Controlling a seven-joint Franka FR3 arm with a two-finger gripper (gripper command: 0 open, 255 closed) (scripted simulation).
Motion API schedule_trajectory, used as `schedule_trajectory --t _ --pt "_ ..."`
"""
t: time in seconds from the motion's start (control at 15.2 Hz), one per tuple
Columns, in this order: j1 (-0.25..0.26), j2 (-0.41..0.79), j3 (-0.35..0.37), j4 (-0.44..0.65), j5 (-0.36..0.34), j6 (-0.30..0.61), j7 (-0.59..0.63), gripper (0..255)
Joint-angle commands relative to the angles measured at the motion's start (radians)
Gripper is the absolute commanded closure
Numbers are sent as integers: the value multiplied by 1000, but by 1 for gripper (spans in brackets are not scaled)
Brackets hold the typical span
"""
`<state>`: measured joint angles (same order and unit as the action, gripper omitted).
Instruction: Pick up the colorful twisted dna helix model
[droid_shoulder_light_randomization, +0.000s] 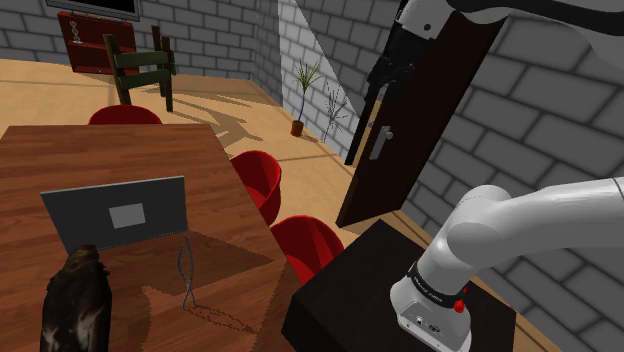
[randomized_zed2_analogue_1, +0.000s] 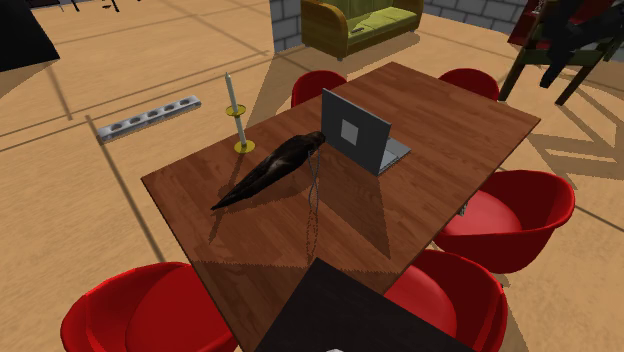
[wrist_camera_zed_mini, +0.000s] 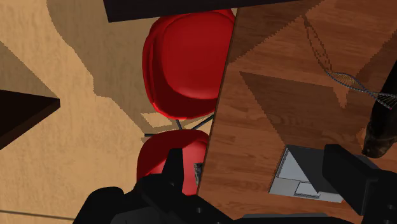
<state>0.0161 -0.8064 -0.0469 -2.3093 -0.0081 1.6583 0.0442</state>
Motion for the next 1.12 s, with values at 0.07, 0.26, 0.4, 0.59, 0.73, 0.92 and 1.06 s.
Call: schedule_trajectory --t 0.07,0.26,0.4,0.59,0.73,0.92,1.06 --pt "4 3 15 -21 12 21 22 0" --pt "16 20 63 -77 48 84 86 0" --pt "26 38 95 -108 73 129 129 0" --pt "42 76 145 -146 110 199 191 0" --pt "52 109 178 -164 134 248 233 0" --pt "67 169 229 -182 168 323 294 0" --pt "76 216 263 -188 187 374 334 0"
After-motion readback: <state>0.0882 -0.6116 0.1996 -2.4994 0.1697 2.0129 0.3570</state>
